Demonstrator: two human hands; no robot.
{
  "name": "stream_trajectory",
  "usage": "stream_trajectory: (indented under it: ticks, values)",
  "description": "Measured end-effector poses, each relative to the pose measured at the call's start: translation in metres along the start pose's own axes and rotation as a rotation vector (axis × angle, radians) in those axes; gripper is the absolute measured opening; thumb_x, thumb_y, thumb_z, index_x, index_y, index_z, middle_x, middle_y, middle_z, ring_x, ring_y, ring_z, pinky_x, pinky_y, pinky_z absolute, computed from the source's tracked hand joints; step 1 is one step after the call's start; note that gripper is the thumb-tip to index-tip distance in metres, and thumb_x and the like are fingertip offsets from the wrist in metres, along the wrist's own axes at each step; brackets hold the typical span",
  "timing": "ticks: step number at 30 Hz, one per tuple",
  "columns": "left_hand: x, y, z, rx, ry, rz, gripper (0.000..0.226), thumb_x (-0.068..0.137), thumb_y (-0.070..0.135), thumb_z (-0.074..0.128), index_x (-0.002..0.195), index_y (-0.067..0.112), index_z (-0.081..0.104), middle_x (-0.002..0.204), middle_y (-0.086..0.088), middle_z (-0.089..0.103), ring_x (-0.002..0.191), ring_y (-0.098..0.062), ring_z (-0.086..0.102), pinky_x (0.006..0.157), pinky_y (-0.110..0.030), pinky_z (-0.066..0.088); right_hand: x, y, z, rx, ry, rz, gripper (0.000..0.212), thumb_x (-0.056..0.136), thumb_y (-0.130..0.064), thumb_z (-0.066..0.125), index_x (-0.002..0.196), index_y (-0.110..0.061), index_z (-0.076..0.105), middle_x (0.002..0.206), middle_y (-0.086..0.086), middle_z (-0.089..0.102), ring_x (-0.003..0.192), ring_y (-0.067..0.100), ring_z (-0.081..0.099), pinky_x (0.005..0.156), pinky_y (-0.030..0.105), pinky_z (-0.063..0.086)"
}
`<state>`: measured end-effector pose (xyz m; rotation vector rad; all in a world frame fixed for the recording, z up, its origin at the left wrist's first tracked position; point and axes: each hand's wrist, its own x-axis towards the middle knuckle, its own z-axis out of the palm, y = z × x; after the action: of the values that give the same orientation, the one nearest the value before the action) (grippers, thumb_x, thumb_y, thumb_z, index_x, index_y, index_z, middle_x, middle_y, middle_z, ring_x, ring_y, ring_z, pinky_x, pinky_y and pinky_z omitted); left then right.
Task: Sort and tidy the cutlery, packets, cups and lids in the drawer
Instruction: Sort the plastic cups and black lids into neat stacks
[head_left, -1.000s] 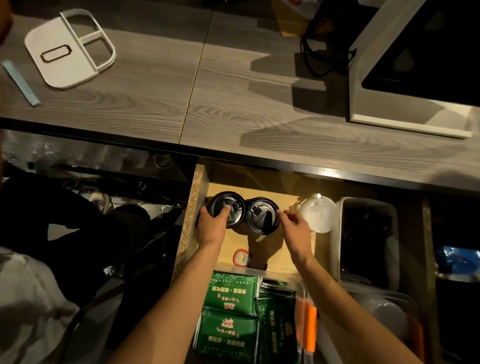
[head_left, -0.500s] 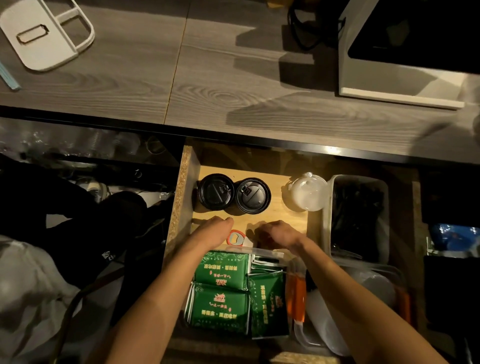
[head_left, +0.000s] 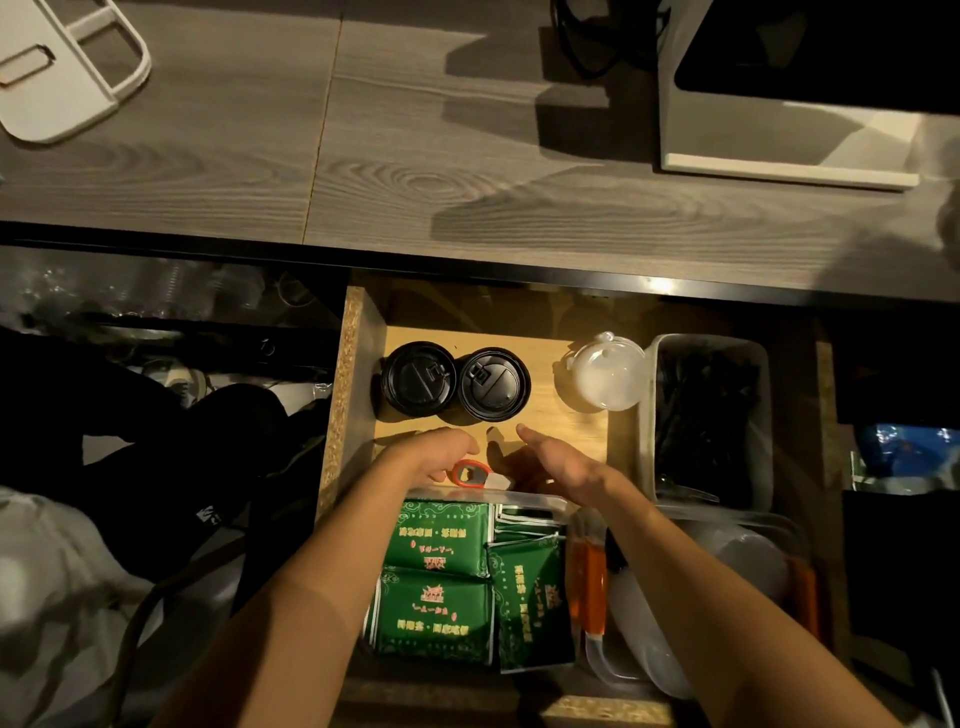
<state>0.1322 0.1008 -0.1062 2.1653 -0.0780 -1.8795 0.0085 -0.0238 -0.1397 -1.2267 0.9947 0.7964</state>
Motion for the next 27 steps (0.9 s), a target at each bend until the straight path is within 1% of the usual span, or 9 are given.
stream_trajectory:
  ticks: [2,4,7,11,13,15,19,23,27]
  values:
    - [0.003,-0.003,0.000,-0.011,-0.011,0.050,0.018,0.101,0.025,0.053,0.111,0.012,0.062,0.114,-0.009,0.064,0.112,-0.022,0.061,0.101,-0.035,0.049,-0.005,-0.002,-0.002,-0.106,-0.019,-0.026,0.044,0.104,-0.041,0.038,0.120,-0.008,0.062,0.122,0.012,0.061,0.112,0.025,0.052,0.108,0.040,0.034]
    - [0.005,-0.006,0.001,0.036,-0.014,0.114,0.020,0.097,0.021,0.063,0.109,0.006,0.068,0.115,-0.013,0.069,0.112,-0.025,0.065,0.102,-0.041,0.051,-0.007,-0.001,-0.005,-0.204,-0.060,-0.081,0.023,0.101,-0.030,0.048,0.092,-0.015,0.063,0.101,0.009,0.060,0.096,0.023,0.051,0.095,0.038,0.042]
    - [0.002,-0.006,0.003,0.011,-0.007,0.204,0.019,0.095,0.017,0.065,0.106,0.002,0.070,0.103,-0.012,0.071,0.098,-0.023,0.069,0.090,-0.037,0.058,-0.015,-0.001,-0.007,-0.174,-0.111,-0.113,0.020,0.095,-0.030,0.060,0.079,-0.019,0.062,0.079,-0.001,0.056,0.076,0.013,0.048,0.072,0.025,0.039]
    - [-0.013,-0.002,0.003,-0.256,0.079,0.300,0.012,0.097,0.012,0.061,0.101,0.004,0.070,0.093,-0.006,0.068,0.078,-0.016,0.064,0.063,-0.022,0.054,-0.023,-0.002,-0.013,0.028,-0.079,-0.256,0.027,0.089,-0.022,0.070,0.063,-0.028,0.074,0.059,-0.009,0.059,0.062,0.010,0.048,0.064,0.022,0.041]
    - [-0.021,-0.002,0.004,-0.381,0.086,0.338,0.016,0.099,0.014,0.060,0.108,0.007,0.070,0.086,-0.007,0.070,0.067,-0.012,0.063,0.056,-0.019,0.052,-0.032,-0.002,-0.018,0.137,-0.047,-0.343,0.019,0.088,-0.018,0.071,0.070,-0.024,0.077,0.066,-0.003,0.063,0.064,0.012,0.050,0.063,0.023,0.042]
    - [-0.029,-0.002,0.008,-0.459,0.090,0.388,0.022,0.099,0.016,0.059,0.115,0.005,0.070,0.082,-0.006,0.071,0.062,-0.010,0.063,0.054,-0.019,0.052,-0.044,-0.004,-0.020,0.227,-0.038,-0.403,0.010,0.089,-0.014,0.069,0.081,-0.011,0.075,0.070,0.004,0.064,0.063,0.012,0.052,0.060,0.021,0.044]
    - [-0.049,0.004,0.020,-0.579,0.082,0.516,0.018,0.098,0.009,0.059,0.112,0.006,0.070,0.084,-0.005,0.073,0.065,-0.011,0.064,0.060,-0.023,0.054,-0.067,-0.005,-0.018,0.401,0.121,-0.520,0.018,0.090,-0.013,0.067,0.091,0.004,0.070,0.067,0.008,0.058,0.054,0.010,0.048,0.054,0.019,0.041]
    - [-0.068,0.023,0.041,-0.645,0.217,0.605,0.015,0.096,0.006,0.061,0.104,0.013,0.071,0.076,0.000,0.074,0.060,-0.009,0.063,0.056,-0.021,0.053,-0.093,-0.004,-0.018,0.632,0.276,-0.570,0.007,0.089,-0.008,0.067,0.087,-0.005,0.074,0.075,0.006,0.067,0.063,0.013,0.053,0.060,0.025,0.046]
    - [-0.073,0.051,0.066,-0.658,0.406,0.675,0.016,0.094,0.011,0.065,0.084,0.022,0.072,0.060,0.009,0.068,0.052,-0.004,0.055,0.049,-0.016,0.043,-0.124,0.013,-0.035,0.555,0.221,-0.580,0.008,0.088,-0.008,0.068,0.088,-0.004,0.075,0.071,0.005,0.067,0.061,0.013,0.056,0.060,0.024,0.049]
